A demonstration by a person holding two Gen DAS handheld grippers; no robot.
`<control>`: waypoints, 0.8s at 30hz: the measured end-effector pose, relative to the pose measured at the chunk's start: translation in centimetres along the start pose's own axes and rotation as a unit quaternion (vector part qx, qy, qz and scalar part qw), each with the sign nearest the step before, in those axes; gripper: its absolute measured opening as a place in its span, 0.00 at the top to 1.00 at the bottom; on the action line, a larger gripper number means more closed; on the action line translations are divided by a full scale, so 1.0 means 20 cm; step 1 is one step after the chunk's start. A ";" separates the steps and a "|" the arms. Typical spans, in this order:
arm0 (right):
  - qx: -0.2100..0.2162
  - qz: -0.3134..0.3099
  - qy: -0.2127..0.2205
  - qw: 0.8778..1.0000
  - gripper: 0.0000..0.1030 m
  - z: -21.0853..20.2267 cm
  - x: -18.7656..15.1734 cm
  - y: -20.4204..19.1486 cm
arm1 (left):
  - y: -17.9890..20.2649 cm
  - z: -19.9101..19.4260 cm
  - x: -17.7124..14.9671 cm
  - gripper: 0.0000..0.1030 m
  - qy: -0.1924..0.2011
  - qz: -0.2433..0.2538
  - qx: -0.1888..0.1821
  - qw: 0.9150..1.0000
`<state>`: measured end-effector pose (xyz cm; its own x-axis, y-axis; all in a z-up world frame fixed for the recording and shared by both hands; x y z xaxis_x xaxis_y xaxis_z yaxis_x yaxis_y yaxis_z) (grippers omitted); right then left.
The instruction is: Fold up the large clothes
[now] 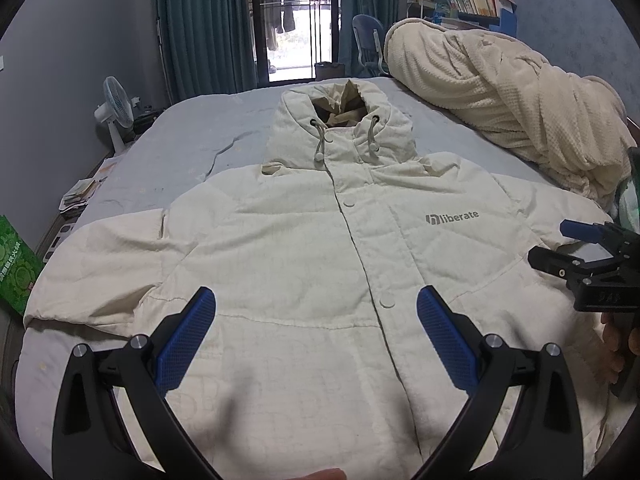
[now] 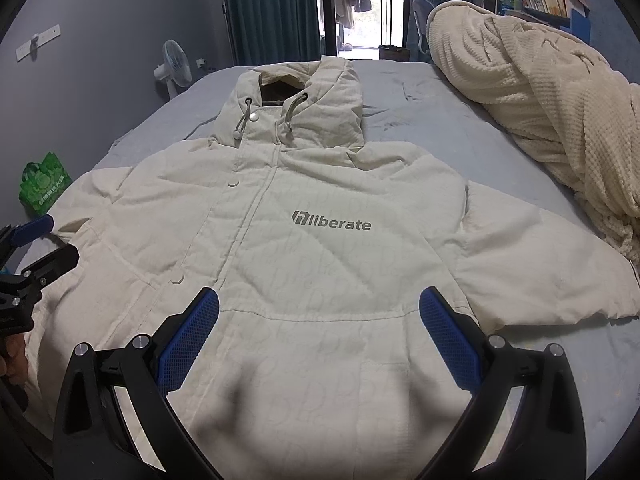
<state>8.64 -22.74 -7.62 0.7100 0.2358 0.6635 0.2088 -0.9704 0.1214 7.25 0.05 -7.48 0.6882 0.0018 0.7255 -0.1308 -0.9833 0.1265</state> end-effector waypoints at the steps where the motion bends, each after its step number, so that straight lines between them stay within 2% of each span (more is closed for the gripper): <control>1: 0.000 0.001 0.000 1.000 0.06 0.00 0.00 0.00 | 0.00 0.00 0.00 0.07 0.000 0.001 0.002 1.000; 24: -0.003 0.003 -0.001 1.000 0.06 0.00 0.00 0.01 | -0.03 0.00 0.00 0.07 -0.002 -0.004 0.009 1.000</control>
<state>8.70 -22.95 -7.68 0.7128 0.2311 0.6622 0.2015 -0.9718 0.1222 7.32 0.62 -7.61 0.6924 0.0090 0.7215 -0.1127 -0.9863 0.1204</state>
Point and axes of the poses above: each gripper's, at about its wrist camera, not at the fingertips, and z roughly the way its jaws point, y to its right, x to its top, the point moved 10 cm from there along z, roughly the way its jaws point, and after that the axes turned 13 degrees about -x, right-handed, at the moved point
